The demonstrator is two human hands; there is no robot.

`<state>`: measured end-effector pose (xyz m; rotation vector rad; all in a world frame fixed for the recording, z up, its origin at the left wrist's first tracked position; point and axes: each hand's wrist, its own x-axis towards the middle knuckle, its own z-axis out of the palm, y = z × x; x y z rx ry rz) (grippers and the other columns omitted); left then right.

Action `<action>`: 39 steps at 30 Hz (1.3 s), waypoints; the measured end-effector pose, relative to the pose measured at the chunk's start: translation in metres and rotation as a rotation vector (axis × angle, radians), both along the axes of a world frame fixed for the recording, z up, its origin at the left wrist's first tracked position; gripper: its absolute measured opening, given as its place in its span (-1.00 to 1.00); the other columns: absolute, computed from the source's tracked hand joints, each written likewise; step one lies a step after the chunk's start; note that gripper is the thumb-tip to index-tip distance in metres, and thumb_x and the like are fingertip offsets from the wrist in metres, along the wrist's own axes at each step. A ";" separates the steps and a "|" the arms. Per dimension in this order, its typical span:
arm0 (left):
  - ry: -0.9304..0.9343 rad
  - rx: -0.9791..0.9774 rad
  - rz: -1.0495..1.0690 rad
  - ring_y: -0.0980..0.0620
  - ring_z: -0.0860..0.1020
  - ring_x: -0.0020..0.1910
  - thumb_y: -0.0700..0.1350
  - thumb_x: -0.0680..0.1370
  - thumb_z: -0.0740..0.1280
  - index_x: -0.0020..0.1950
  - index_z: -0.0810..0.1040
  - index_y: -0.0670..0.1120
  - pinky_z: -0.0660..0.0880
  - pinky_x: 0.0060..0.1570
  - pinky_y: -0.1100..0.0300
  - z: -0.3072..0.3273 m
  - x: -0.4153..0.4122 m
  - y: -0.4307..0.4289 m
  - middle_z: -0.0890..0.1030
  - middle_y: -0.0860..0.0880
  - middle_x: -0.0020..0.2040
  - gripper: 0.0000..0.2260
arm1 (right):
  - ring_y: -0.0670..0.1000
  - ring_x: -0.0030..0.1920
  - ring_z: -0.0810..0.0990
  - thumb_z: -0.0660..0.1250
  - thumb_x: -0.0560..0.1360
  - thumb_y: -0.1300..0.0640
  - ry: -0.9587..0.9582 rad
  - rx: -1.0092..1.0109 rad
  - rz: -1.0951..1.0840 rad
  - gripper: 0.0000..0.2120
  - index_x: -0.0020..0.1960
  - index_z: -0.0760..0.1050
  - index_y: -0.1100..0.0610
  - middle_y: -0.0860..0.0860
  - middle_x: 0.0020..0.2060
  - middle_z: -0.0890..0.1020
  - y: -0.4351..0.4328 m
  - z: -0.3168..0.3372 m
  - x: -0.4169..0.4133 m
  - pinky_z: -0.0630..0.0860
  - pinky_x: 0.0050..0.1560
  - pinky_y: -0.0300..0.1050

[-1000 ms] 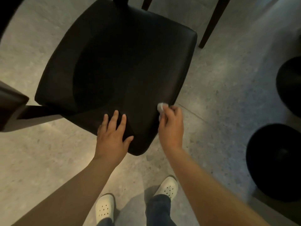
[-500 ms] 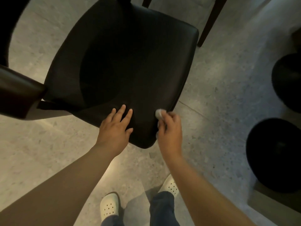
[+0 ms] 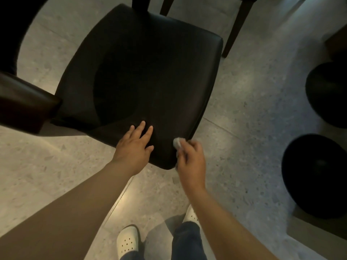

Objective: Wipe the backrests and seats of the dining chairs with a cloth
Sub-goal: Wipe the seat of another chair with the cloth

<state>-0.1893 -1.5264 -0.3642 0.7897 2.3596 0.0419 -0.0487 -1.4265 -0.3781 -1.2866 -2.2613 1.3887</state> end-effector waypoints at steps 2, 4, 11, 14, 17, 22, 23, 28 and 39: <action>-0.014 0.002 0.011 -0.04 -0.14 0.56 0.09 0.65 0.12 0.58 -0.08 0.16 0.03 0.48 -0.05 0.000 0.000 0.000 -0.15 0.10 0.59 -0.44 | -0.11 0.03 0.53 0.28 0.59 0.10 0.005 -0.048 0.077 -0.76 0.24 0.55 -0.01 -0.17 0.10 0.44 -0.021 0.000 0.016 0.61 -0.03 -0.09; -0.022 -0.001 0.011 -0.05 -0.14 0.56 0.09 0.65 0.13 0.58 -0.08 0.16 0.03 0.49 -0.05 0.002 0.000 0.001 -0.15 0.09 0.59 -0.43 | -0.13 -0.02 0.53 0.31 0.57 0.11 -0.002 -0.084 0.159 -0.78 0.18 0.59 -0.03 -0.22 0.02 0.45 -0.024 0.002 0.032 0.62 -0.13 -0.17; 0.025 0.017 0.124 -0.13 0.11 0.51 0.09 0.63 0.18 0.52 0.23 0.07 0.25 0.40 -0.04 0.021 -0.001 0.026 0.10 0.01 0.56 -0.54 | -0.06 -0.08 0.57 0.28 0.58 0.13 0.004 0.032 -0.051 -0.81 0.15 0.60 0.07 -0.07 -0.02 0.51 0.090 0.021 0.001 0.61 -0.06 -0.05; 0.007 0.072 0.189 -0.15 0.12 0.49 0.11 0.60 0.22 0.47 0.29 0.06 0.31 0.38 -0.07 0.024 -0.003 0.042 0.12 0.01 0.53 -0.56 | 0.03 -0.12 0.60 0.29 0.57 0.13 0.004 0.048 -0.067 -0.81 0.12 0.62 0.11 0.00 -0.06 0.53 0.142 0.026 -0.030 0.59 -0.07 -0.03; -0.029 0.102 0.209 -0.16 0.09 0.50 0.10 0.61 0.22 0.50 0.24 0.08 0.28 0.40 -0.08 0.027 -0.002 0.057 0.15 0.02 0.52 -0.53 | 0.00 -0.06 0.58 0.30 0.56 0.13 -0.008 0.099 -0.062 -0.79 0.17 0.61 0.08 0.01 -0.04 0.54 0.172 0.029 -0.043 0.51 -0.02 -0.15; -0.070 0.160 0.174 -0.03 0.20 0.46 0.09 0.61 0.22 0.51 0.25 0.07 0.32 0.35 0.04 0.039 -0.001 0.076 0.24 0.05 0.48 -0.53 | 0.07 -0.15 0.63 0.31 0.56 0.10 -0.014 -0.018 -0.063 -0.81 0.12 0.63 0.09 0.07 -0.06 0.57 0.179 0.028 -0.030 0.62 -0.10 0.09; -0.089 0.170 0.167 0.00 0.26 0.42 0.09 0.61 0.22 0.50 0.27 0.07 0.35 0.32 0.09 0.044 -0.002 0.079 0.28 0.06 0.45 -0.54 | 0.11 -0.17 0.63 0.31 0.55 0.11 -0.015 -0.034 -0.062 -0.81 0.11 0.63 0.09 0.09 -0.07 0.58 0.178 0.028 -0.025 0.62 -0.13 0.12; -0.213 0.205 0.132 0.12 0.44 0.26 0.12 0.59 0.26 0.43 0.35 0.12 0.38 0.07 0.27 0.079 -0.003 0.093 0.40 0.10 0.37 -0.59 | 0.23 0.01 0.62 0.28 0.56 0.06 -0.009 -0.143 -0.102 -0.74 0.25 0.50 -0.09 0.10 0.06 0.58 0.169 0.050 0.000 0.61 -0.04 0.24; -0.165 0.318 -0.008 0.10 0.45 0.26 0.03 0.59 0.30 0.42 0.38 0.07 0.43 0.13 0.23 0.192 0.024 0.068 0.43 0.08 0.34 -0.60 | 0.12 -0.26 0.65 0.28 0.57 0.13 0.059 -0.102 -0.258 -0.79 0.13 0.48 -0.14 0.09 0.00 0.62 0.108 0.162 0.054 0.64 -0.34 0.09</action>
